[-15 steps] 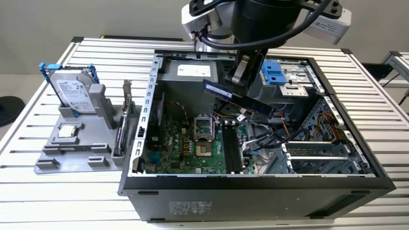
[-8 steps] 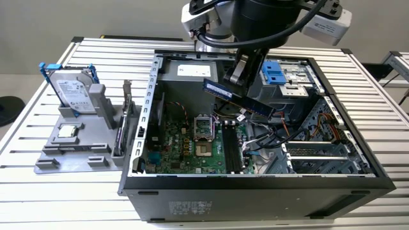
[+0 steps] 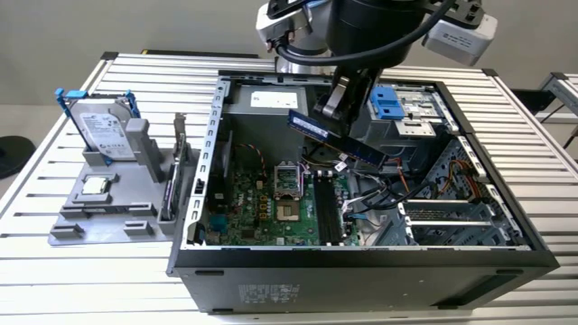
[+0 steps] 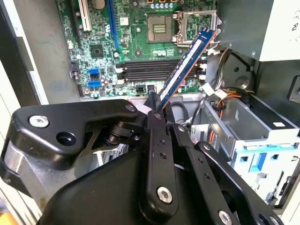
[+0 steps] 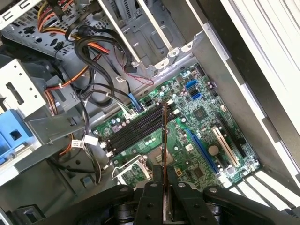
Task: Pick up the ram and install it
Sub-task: 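Insert the ram into the slot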
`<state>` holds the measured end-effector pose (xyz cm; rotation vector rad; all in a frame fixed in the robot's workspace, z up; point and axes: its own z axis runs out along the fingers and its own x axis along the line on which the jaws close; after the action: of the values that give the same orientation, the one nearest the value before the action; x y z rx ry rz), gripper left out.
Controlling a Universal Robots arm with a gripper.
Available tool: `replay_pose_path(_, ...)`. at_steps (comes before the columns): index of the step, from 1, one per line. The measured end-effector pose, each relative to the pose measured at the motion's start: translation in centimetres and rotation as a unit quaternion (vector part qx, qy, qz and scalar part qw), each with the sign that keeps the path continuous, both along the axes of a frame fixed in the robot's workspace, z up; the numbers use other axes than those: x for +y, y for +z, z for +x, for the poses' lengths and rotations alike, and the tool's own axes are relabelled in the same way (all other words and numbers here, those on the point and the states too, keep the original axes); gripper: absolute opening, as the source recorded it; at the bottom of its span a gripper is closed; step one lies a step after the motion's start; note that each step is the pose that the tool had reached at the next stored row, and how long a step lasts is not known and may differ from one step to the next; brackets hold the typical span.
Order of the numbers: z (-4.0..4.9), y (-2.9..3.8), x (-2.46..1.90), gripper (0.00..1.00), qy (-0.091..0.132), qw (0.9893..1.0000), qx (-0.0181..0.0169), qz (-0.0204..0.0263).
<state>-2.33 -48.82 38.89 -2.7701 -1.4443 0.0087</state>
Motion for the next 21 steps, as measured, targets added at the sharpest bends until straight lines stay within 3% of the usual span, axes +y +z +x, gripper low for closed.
replay_pose_path(21,0.00,0.00,0.00,0.00,-0.050,0.9987,0.0000,0.0000)
